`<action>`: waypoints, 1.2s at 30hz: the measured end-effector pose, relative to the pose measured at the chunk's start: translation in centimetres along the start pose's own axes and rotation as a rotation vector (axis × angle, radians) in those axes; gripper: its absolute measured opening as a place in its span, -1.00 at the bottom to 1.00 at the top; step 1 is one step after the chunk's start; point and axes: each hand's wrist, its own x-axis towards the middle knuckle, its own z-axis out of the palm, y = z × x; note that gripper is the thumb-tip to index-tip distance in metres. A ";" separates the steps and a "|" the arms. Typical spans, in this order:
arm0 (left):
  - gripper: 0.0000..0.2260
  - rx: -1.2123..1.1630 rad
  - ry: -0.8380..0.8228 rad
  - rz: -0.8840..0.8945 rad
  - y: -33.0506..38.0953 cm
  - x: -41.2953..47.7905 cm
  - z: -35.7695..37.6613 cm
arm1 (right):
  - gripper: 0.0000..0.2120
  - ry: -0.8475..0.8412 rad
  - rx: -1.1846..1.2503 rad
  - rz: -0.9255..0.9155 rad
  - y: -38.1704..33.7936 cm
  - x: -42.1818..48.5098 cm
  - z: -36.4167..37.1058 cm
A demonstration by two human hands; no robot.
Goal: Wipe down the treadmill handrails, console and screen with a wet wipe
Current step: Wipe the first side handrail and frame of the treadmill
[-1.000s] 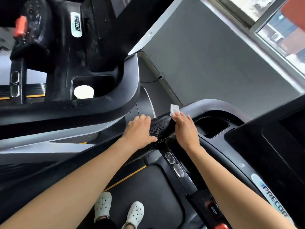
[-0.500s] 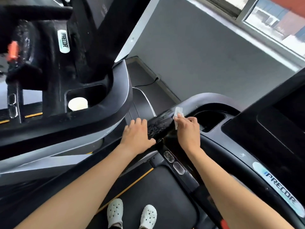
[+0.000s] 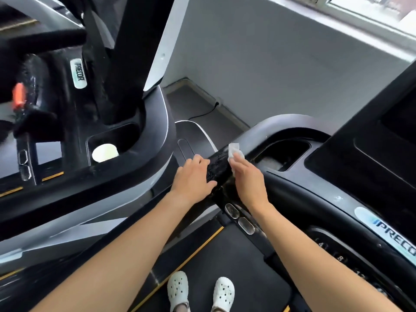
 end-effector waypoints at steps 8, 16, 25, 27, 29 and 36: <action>-0.37 0.029 -0.010 -0.061 0.9 0.4 -0.1 | -0.85 0.196 0.109 0.279 -0.6 0.3 1.0; -0.37 0.035 -0.004 -0.091 1.5 0.4 0.0 | -0.76 0.244 0.201 0.474 0.9 1.1 1.2; -0.42 0.083 0.022 -0.101 2.2 0.1 0.4 | -0.85 0.113 0.167 0.423 0.8 -1.0 2.5; -0.45 0.101 0.034 -0.099 2.4 0.0 0.5 | -0.84 0.047 0.145 0.301 1.1 -2.1 2.7; -0.46 0.112 0.041 -0.096 2.5 -0.1 0.6 | -0.84 0.012 0.103 0.183 1.9 -2.2 2.3; -0.44 0.113 0.048 -0.092 2.6 -0.3 0.7 | -0.82 0.069 -0.157 0.229 4.4 1.9 0.1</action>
